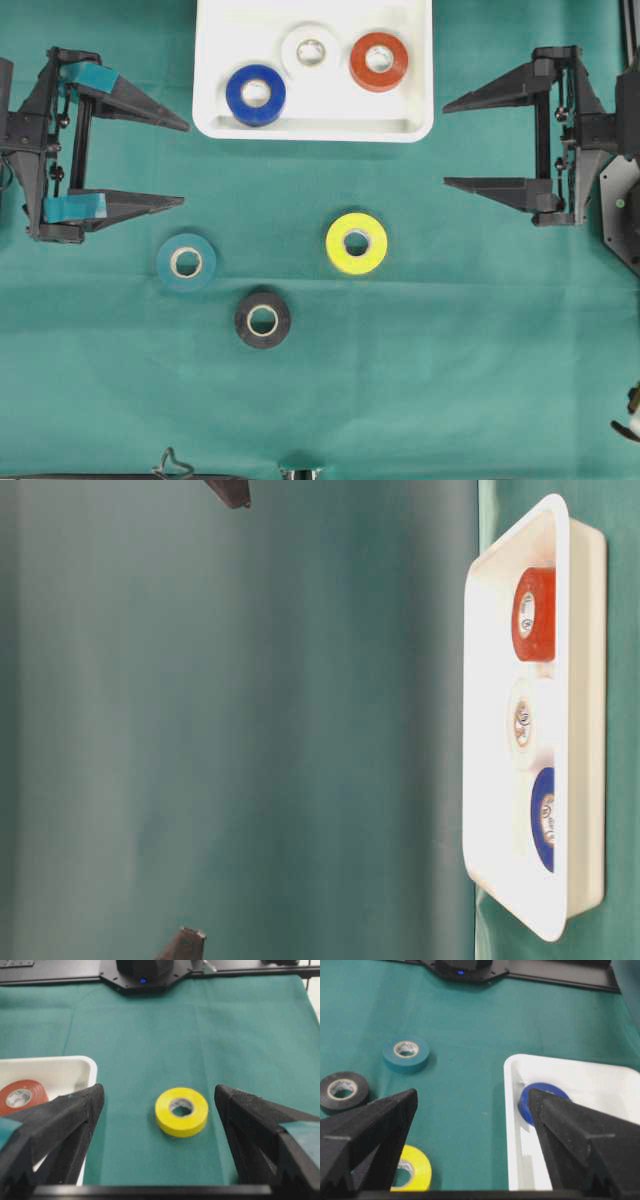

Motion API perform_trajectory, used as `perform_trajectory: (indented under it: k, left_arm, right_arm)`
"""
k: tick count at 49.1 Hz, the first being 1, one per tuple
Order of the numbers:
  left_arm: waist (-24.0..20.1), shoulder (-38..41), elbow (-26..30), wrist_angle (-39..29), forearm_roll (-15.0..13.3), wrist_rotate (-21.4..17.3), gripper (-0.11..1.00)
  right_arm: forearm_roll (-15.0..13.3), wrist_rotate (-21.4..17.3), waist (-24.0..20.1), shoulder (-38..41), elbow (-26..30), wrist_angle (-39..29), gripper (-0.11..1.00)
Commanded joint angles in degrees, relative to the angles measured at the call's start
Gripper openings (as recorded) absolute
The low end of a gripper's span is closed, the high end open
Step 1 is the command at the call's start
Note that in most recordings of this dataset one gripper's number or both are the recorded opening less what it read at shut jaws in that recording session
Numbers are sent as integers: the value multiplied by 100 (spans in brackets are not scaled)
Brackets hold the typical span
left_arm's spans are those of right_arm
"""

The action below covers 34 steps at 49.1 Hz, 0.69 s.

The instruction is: Pick up the tape from a random location and place it into the white case.

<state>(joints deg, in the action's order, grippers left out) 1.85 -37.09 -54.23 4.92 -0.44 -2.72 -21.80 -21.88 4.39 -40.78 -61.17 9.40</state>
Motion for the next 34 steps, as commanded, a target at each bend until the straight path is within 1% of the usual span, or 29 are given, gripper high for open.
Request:
perform_trajectory:
  k: [1, 15, 34]
  left_arm:
    - [-18, -9, 70, 18, -9, 9, 99]
    - [-18, 9, 97, 35, -9, 0, 99]
    - [-18, 229, 193, 53, -9, 0, 99]
  right_arm:
    - [18, -9, -9, -18, 62, 44, 88]
    - [18, 0, -9, -18, 70, 88, 88]
    - [18, 0, -9, -9, 97, 158, 88]
